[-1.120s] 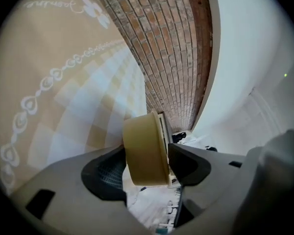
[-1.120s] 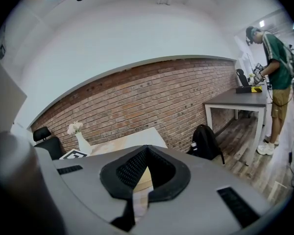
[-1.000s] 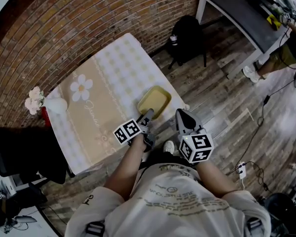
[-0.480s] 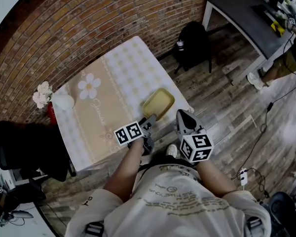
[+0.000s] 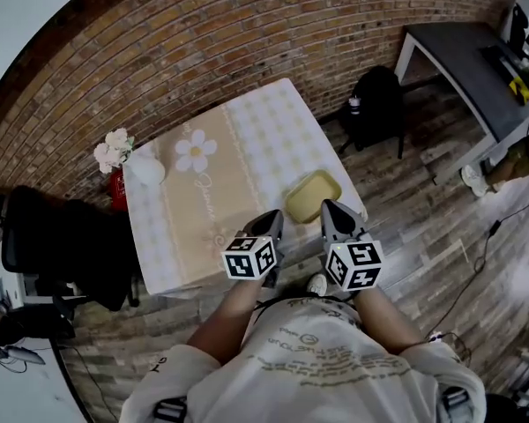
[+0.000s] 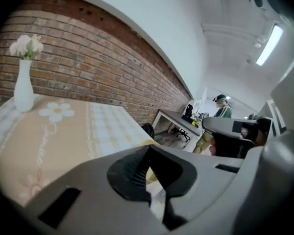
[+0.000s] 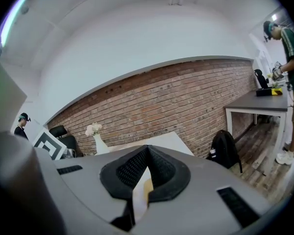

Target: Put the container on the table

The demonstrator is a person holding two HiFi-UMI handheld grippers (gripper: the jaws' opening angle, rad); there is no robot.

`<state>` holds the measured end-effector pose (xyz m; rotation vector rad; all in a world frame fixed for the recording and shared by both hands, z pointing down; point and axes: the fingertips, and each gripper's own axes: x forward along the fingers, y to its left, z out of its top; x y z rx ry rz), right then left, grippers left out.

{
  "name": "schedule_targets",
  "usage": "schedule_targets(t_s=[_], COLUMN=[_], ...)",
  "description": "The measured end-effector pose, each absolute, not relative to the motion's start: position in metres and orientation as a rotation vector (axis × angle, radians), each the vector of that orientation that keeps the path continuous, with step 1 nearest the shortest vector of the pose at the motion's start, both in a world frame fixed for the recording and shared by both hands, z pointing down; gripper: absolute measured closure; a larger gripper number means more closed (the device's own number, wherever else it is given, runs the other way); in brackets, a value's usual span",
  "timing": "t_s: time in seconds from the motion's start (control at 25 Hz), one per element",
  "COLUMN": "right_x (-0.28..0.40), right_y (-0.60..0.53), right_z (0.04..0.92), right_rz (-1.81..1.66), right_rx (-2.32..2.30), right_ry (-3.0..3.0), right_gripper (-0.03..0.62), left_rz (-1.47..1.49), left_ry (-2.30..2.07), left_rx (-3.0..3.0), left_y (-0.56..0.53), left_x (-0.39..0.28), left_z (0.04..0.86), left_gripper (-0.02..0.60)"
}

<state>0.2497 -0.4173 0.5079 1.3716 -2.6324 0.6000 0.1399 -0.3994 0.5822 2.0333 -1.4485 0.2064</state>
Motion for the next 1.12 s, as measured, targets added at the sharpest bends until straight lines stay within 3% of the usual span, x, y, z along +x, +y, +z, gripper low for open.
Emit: schedule_targets(t_s=[0.6, 1.12], right_x=[0.154, 0.110], right_y=[-0.398, -0.381], right_z=[0.458, 0.447], right_rz=[0.489, 0.426], right_rx=[1.348, 1.375], right_ry=[-2.740, -2.748], right_gripper=[0.592, 0.592], left_rz=[0.049, -0.081], left_ry=[-1.819, -1.787], left_rx=[2.279, 2.232], left_y=[-0.361, -0.347], left_x=[0.040, -0.014], left_z=[0.447, 0.438], left_gripper=[0.575, 0.575])
